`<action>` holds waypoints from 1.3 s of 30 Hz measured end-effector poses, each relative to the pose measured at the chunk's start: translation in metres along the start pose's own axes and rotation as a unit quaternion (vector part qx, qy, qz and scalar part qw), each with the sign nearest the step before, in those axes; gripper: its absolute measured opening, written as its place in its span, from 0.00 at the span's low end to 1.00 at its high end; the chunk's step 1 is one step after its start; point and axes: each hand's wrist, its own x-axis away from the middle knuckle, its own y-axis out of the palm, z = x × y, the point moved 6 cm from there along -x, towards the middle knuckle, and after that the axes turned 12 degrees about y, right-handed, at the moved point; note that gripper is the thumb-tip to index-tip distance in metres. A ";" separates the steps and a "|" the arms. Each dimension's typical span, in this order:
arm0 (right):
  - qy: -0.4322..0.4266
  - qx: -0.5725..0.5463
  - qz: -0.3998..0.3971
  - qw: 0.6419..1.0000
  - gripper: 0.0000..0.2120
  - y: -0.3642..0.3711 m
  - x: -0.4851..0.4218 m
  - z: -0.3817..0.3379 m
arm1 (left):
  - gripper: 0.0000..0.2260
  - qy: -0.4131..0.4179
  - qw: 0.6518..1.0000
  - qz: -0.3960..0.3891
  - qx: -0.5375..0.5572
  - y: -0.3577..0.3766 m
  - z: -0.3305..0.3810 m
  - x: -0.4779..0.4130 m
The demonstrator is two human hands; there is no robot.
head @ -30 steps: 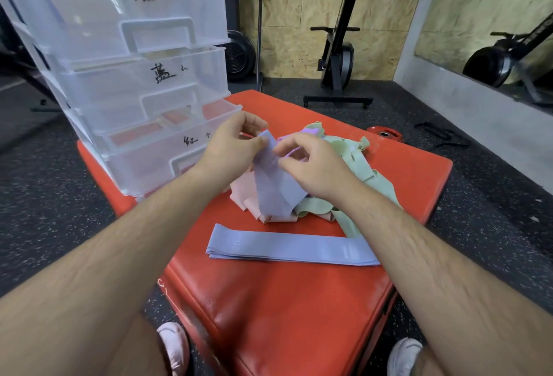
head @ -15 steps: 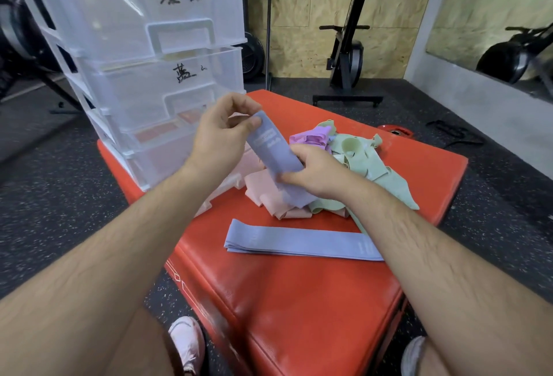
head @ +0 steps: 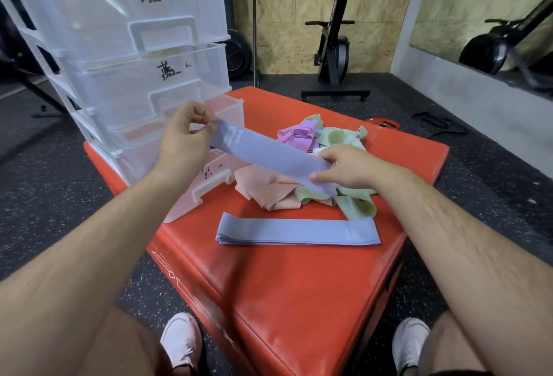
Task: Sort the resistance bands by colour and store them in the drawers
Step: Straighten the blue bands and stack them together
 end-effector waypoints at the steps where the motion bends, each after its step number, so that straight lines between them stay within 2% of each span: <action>1: -0.003 -0.005 0.004 1.000 0.18 -0.005 0.004 0.004 | 0.12 -0.003 1.000 -0.007 -0.022 0.000 -0.001 0.002; 4: -0.005 -0.026 0.014 1.000 0.20 -0.019 0.014 0.014 | 0.13 -0.026 0.997 -0.039 -0.067 0.001 -0.010 0.010; 7: 0.012 -0.029 0.010 0.999 0.16 -0.027 0.020 0.029 | 0.16 -0.053 0.992 -0.068 -0.087 0.004 -0.021 0.021; 13: 0.063 -0.103 -0.031 0.992 0.10 -0.026 0.032 0.065 | 0.13 -0.105 0.983 -0.133 -0.073 0.007 -0.045 0.044; 19: 0.070 -0.103 -0.040 0.991 0.18 0.000 0.047 0.084 | 0.09 -0.115 0.956 -0.230 -0.142 0.017 -0.063 0.070; 22: 0.060 -0.061 -0.031 0.996 0.17 0.011 0.052 0.089 | 0.08 -0.119 0.938 -0.271 -0.182 0.021 -0.071 0.083; 31: 0.029 0.052 -0.029 0.998 0.15 0.034 0.060 0.095 | 0.07 -0.013 0.882 -0.353 -0.310 0.033 -0.073 0.091; 33: 0.003 0.086 -0.027 0.996 0.14 0.035 0.061 0.094 | 0.10 0.005 0.876 -0.355 -0.325 0.033 -0.074 0.092; 35: -0.027 0.125 -0.034 0.991 0.18 0.037 0.063 0.091 | 0.14 0.043 0.876 -0.366 -0.311 0.036 -0.070 0.093; 37: -0.044 0.130 -0.046 0.989 0.23 0.039 0.065 0.088 | 0.21 0.068 0.869 -0.413 -0.265 0.044 -0.063 0.098; 39: -0.053 0.133 -0.054 0.988 0.23 0.042 0.065 0.086 | 0.28 0.082 0.845 -0.468 -0.244 0.051 -0.061 0.107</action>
